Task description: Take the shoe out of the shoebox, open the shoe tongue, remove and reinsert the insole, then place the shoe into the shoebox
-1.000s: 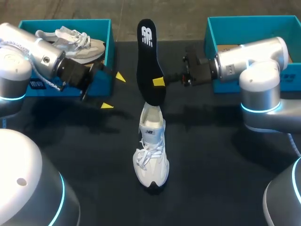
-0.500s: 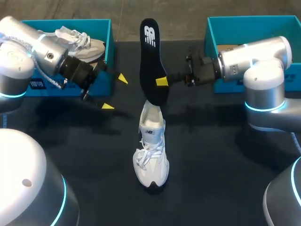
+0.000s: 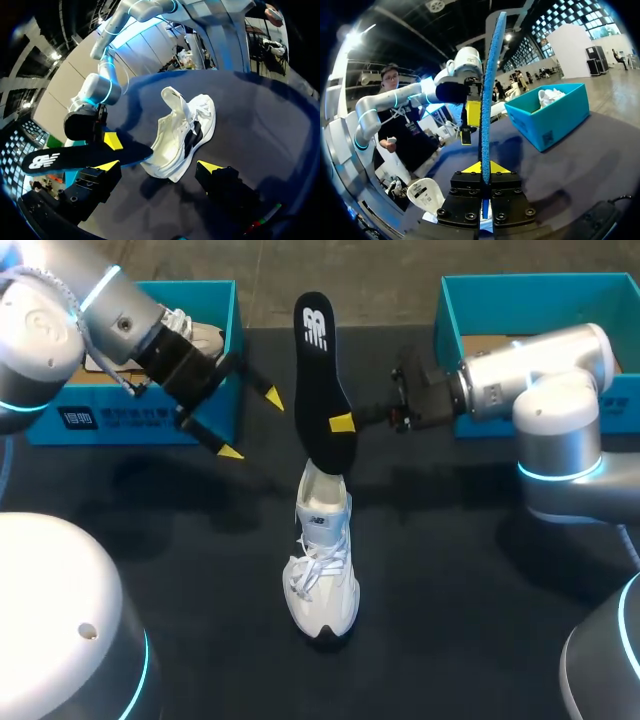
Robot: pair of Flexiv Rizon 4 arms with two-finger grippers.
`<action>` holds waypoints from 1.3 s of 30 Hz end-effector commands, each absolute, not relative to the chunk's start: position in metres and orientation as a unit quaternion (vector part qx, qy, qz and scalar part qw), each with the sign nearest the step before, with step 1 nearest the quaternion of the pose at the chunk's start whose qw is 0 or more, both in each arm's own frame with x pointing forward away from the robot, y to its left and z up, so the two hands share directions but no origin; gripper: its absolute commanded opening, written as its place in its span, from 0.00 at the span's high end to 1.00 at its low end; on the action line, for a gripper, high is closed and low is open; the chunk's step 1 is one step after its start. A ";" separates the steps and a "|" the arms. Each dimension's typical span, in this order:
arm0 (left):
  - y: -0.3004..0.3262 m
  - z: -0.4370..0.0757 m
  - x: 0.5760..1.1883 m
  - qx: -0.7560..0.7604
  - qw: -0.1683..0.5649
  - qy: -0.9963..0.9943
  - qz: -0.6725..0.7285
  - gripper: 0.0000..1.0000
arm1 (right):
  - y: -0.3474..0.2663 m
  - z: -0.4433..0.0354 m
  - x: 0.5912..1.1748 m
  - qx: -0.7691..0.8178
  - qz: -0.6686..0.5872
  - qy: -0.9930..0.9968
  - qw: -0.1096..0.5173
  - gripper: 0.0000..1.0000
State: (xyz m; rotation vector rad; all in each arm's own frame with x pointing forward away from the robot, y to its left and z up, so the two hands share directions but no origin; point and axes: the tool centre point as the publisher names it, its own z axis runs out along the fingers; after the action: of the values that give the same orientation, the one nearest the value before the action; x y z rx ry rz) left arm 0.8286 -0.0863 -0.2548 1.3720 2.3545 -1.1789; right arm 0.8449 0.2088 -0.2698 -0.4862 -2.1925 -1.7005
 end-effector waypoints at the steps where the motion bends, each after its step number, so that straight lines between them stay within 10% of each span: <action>1: -0.084 -0.247 0.824 0.468 0.092 0.792 -0.382 0.00 | 0.217 -0.273 0.843 -0.182 -0.597 -0.765 0.162 1.00; 39: -0.109 -0.269 0.834 0.527 0.146 0.734 -0.402 0.00 | 0.218 -0.303 0.827 -0.206 -0.604 -0.752 0.166 1.00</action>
State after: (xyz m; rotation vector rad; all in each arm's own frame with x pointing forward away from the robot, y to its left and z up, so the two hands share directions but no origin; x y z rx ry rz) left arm 0.8310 -0.1046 -0.2629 1.5156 2.1180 -1.1530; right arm 0.8302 0.2170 -0.3009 -0.5800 -2.1408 -1.7130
